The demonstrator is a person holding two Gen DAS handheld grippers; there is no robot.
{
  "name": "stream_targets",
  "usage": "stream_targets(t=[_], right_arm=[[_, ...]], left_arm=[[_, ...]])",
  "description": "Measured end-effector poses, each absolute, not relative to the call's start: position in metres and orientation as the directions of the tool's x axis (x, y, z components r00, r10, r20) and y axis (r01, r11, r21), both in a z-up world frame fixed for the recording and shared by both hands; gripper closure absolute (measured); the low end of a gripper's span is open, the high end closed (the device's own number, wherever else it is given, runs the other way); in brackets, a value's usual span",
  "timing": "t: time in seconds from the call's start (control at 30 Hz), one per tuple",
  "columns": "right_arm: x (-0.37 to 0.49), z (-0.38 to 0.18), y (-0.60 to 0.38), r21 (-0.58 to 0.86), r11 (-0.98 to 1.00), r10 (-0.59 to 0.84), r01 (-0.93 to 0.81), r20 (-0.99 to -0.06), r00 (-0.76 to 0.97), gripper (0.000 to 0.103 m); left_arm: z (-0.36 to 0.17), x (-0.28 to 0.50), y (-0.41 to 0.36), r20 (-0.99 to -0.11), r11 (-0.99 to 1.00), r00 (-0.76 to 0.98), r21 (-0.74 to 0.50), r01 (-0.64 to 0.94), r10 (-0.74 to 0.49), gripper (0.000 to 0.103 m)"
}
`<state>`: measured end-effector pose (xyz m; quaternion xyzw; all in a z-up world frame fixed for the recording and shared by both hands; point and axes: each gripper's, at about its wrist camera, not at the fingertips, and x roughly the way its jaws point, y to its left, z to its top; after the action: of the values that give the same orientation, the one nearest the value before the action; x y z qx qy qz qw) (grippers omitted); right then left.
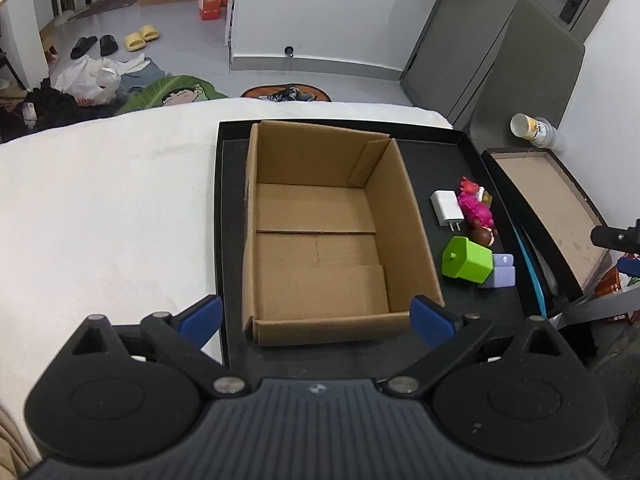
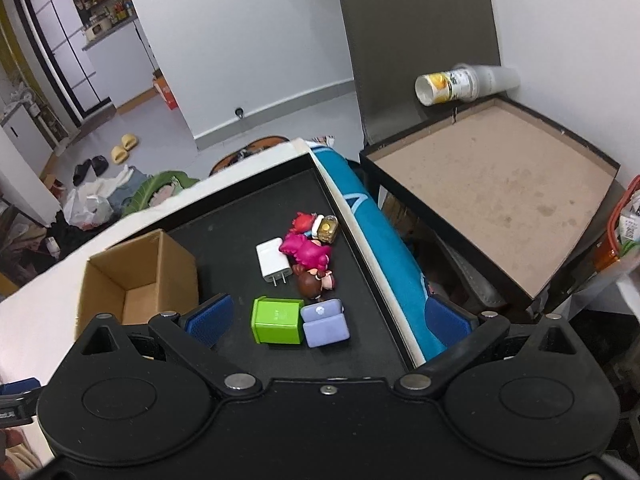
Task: Organize rigid objects
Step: 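Lower the right gripper over the green cube and close on it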
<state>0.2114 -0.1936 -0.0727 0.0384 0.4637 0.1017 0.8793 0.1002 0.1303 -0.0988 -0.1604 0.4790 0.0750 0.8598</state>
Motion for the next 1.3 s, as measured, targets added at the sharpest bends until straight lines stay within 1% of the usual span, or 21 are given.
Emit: stream_targets(t=[0.17,0.23,0.33,0.47,0.57,0.63,0.67,0.7,0.73,0.9,0.97,1.07,1.17,1.23,1.3], right_arm=[[0.225,-0.088,-0.19,0.15,0.979,0.202,-0.141,-0.827,0.525,0.002],[0.231,-0.094,-0.19,0.163,0.978,0.208,-0.132,-0.834,0.512,0.004],[0.236,-0.1,-0.187,0.18,0.975,0.223,-0.133,-0.837,0.499,0.006],[0.241,-0.109,-0.18,0.188,0.971,0.236,-0.146,-0.836,0.495,0.007],[0.244,-0.117,-0.175,0.208,0.966,0.257,-0.154,-0.838,0.482,0.007],[0.247,-0.122,-0.174,0.239,0.96,0.281,-0.148,-0.843,0.459,0.007],[0.249,-0.125,-0.176,0.281,0.949,0.316,-0.144,-0.843,0.436,0.008],[0.252,-0.13,-0.178,0.328,0.936,0.352,-0.131,-0.842,0.408,0.012],[0.253,-0.133,-0.178,0.342,0.932,0.361,-0.119,-0.846,0.393,0.013],[0.256,-0.142,-0.177,0.35,0.931,0.364,-0.103,-0.862,0.354,0.015],[0.256,-0.144,-0.174,0.338,0.935,0.354,-0.109,-0.868,0.347,0.016],[0.258,-0.146,-0.169,0.326,0.938,0.348,-0.12,-0.873,0.341,0.022],[0.26,-0.15,-0.165,0.309,0.944,0.33,-0.118,-0.88,0.341,0.023],[0.262,-0.152,-0.161,0.303,0.946,0.325,-0.118,-0.884,0.336,0.023],[0.264,-0.155,-0.155,0.306,0.944,0.33,-0.124,-0.884,0.33,0.024]], left_arm=[[-0.11,0.106,0.143,-0.856,0.939,0.516,-0.2,-0.279,-0.029,0.003],[-0.114,0.108,0.148,-0.858,0.939,0.512,-0.198,-0.281,-0.027,0.003],[-0.12,0.111,0.154,-0.859,0.937,0.509,-0.212,-0.278,-0.044,0.003],[-0.127,0.115,0.16,-0.862,0.937,0.502,-0.227,-0.264,-0.068,0.005],[-0.135,0.119,0.166,-0.861,0.923,0.496,-0.277,-0.266,-0.115,0.01],[-0.139,0.122,0.166,-0.868,0.928,0.485,-0.259,-0.267,-0.103,0.014],[-0.141,0.122,0.167,-0.869,0.931,0.484,-0.254,-0.263,-0.1,0.016],[-0.142,0.123,0.167,-0.87,0.931,0.483,-0.255,-0.26,-0.104,0.018],[-0.144,0.123,0.169,-0.87,0.929,0.48,-0.262,-0.26,-0.111,0.018],[-0.15,0.124,0.177,-0.873,0.924,0.469,-0.283,-0.258,-0.136,0.027],[-0.152,0.124,0.18,-0.877,0.924,0.459,-0.282,-0.258,-0.14,0.028],[-0.156,0.125,0.184,-0.88,0.927,0.451,-0.283,-0.247,-0.148,0.028],[-0.159,0.126,0.187,-0.884,0.934,0.446,-0.268,-0.235,-0.141,0.029],[-0.162,0.127,0.191,-0.885,0.931,0.44,-0.275,-0.239,-0.148,0.034],[-0.164,0.129,0.193,-0.883,0.927,0.439,-0.291,-0.236,-0.166,0.041]])
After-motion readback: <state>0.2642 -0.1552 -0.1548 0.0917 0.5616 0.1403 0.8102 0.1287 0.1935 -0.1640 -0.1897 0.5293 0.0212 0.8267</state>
